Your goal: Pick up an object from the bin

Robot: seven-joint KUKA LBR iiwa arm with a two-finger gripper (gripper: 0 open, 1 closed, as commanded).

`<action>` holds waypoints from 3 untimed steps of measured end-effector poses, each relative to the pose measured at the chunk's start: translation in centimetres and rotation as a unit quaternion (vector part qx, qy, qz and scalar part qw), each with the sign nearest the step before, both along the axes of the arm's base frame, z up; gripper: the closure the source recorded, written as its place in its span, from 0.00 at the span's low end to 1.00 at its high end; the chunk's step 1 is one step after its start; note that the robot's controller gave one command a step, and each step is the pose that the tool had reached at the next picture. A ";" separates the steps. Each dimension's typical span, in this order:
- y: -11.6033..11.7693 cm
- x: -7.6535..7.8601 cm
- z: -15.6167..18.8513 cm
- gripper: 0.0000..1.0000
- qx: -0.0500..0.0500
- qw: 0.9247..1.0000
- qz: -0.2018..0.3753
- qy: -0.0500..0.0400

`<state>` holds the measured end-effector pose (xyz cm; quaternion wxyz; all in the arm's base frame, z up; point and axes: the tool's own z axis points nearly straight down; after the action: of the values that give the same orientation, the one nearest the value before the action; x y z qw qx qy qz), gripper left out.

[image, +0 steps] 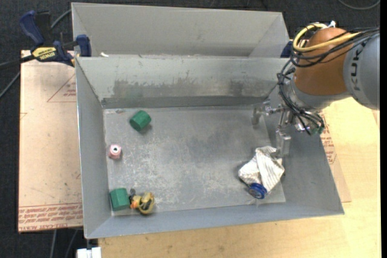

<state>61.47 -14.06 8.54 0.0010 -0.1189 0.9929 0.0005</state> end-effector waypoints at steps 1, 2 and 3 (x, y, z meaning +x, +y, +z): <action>-0.4 -0.3 -1.4 0.00 0.000 0.999 0.032 -0.003; 0.1 -4.7 -1.5 0.00 0.001 0.993 0.118 -0.002; 0.1 -5.8 -1.5 0.00 0.000 0.992 0.129 -0.003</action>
Offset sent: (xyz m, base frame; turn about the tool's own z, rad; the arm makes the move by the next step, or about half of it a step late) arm -0.0511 -0.0008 -0.0154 -0.2540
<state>55.69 -13.95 7.05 0.0036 -0.2455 0.9694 0.0008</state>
